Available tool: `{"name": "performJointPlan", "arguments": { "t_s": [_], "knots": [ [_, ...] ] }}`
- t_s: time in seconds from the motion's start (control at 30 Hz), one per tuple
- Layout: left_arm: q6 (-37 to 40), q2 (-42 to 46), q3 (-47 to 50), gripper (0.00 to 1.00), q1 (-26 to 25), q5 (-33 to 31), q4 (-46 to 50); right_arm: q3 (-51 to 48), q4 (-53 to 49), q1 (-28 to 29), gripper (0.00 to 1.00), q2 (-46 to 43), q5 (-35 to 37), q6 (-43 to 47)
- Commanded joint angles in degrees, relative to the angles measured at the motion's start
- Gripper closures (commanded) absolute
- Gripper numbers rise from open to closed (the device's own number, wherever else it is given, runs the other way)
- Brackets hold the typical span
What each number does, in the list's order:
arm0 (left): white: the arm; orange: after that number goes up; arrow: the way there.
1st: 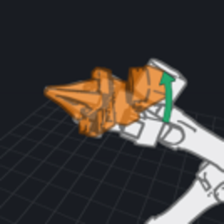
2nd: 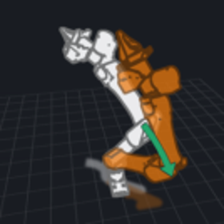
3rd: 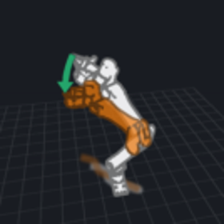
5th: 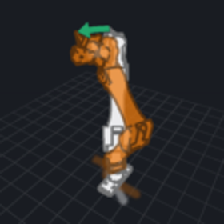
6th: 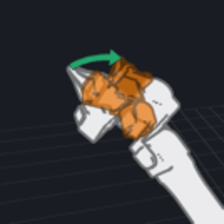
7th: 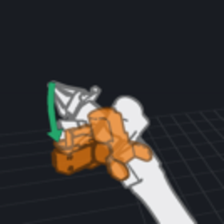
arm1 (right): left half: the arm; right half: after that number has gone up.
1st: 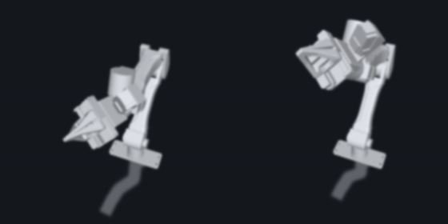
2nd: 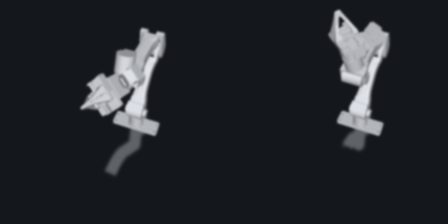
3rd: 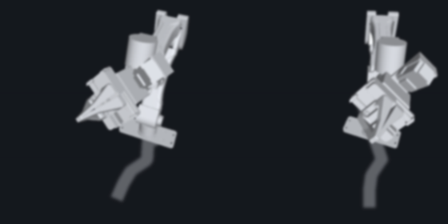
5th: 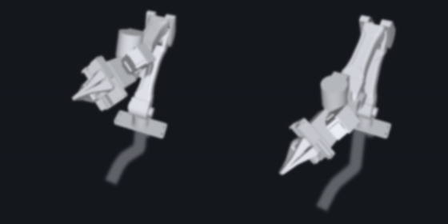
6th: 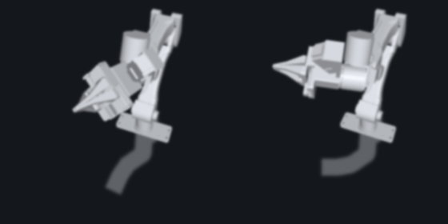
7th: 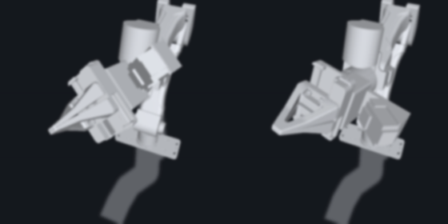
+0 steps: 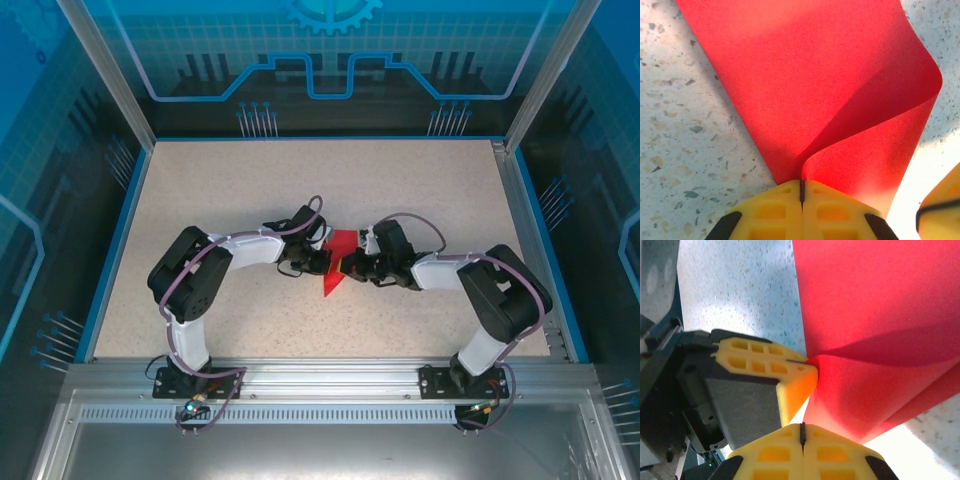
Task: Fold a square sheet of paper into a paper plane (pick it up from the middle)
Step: Third fold the triangle at the center of the table.
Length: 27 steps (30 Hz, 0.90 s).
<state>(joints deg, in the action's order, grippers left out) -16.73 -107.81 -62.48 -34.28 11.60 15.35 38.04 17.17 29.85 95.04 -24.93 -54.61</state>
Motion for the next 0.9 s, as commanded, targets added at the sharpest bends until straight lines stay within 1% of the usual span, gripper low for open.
{"name": "performJointPlan", "arguments": {
  "t_s": [0.0, 0.17, 0.37, 0.5, 0.57, 0.6, 0.7, 0.87],
  "knots": [
    [1.26, -2.23, 0.34, 0.99, -0.02, 0.70, 3.52, 1.20, -1.02, -1.32, 1.00, 0.93, -1.37, 1.92],
    [1.17, -2.14, 0.47, 0.99, -0.01, 0.57, 3.29, 1.35, 0.19, -2.31, 1.00, 4.43, -2.25, 2.66],
    [1.26, -2.05, 0.43, 0.99, -0.06, 0.41, 3.63, 0.23, -0.61, -2.60, 1.00, 6.53, -0.25, 3.45],
    [1.35, -2.05, 0.52, 0.99, -0.08, 0.43, 3.71, 0.70, -1.37, -2.78, 1.00, 5.85, -0.35, 3.62],
    [1.52, -2.10, 0.34, 0.99, -0.06, 0.40, 4.05, 1.19, -1.36, -2.87, 1.00, 4.38, -0.99, 3.52],
    [1.53, -2.05, 0.41, 0.99, -0.06, 0.28, 4.13, 1.72, -3.48, -2.94, 1.00, 3.37, -1.21, 3.81],
    [1.66, -1.97, 0.57, 0.99, -0.02, 0.24, 4.14, 2.42, -4.47, -3.88, 1.00, 0.84, -1.73, 4.38],
    [1.50, -2.12, 0.53, 0.99, -0.02, 0.34, 3.84, 3.48, -3.65, -6.28, 1.00, 2.20, -3.75, 5.31]
  ]
}}
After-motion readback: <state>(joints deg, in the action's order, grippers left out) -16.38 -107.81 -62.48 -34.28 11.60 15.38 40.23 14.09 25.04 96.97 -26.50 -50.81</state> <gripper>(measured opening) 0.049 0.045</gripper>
